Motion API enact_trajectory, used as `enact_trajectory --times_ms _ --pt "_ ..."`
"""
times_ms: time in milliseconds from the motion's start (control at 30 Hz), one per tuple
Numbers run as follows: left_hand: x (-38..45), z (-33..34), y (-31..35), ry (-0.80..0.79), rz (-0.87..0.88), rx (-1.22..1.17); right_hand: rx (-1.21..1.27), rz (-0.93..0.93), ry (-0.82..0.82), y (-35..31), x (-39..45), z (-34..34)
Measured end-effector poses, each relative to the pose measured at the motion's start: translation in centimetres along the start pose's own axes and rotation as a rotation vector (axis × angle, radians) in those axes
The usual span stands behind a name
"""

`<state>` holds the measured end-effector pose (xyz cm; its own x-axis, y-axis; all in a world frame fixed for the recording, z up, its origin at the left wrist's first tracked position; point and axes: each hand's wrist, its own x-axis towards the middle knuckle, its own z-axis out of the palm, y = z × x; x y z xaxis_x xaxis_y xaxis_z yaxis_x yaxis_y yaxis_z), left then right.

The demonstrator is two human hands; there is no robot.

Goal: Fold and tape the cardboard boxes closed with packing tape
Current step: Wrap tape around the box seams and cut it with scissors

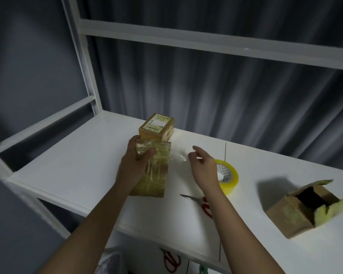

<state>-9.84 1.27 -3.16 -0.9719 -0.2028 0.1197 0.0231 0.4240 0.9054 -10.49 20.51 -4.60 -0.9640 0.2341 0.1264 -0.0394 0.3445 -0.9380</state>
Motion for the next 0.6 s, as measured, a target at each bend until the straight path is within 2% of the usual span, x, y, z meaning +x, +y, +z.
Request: enact_trajectory --times_ms 100,233,400,600 --pt "0.0 -0.2 0.2 0.002 0.011 -0.004 0.32 0.096 -0.088 -1.7 0.5 -0.2" --pt "0.0 -0.2 0.6 -0.004 0.017 -0.007 0.383 0.124 -0.129 -2.7 0.6 0.2" --pt "0.0 -0.3 1.0 -0.023 0.035 0.025 0.226 -0.031 -0.016 -2.4 1.3 0.5" --pt "-0.2 -0.3 1.6 -0.006 0.06 0.04 0.21 -0.04 0.076 -2.4 1.3 1.0"
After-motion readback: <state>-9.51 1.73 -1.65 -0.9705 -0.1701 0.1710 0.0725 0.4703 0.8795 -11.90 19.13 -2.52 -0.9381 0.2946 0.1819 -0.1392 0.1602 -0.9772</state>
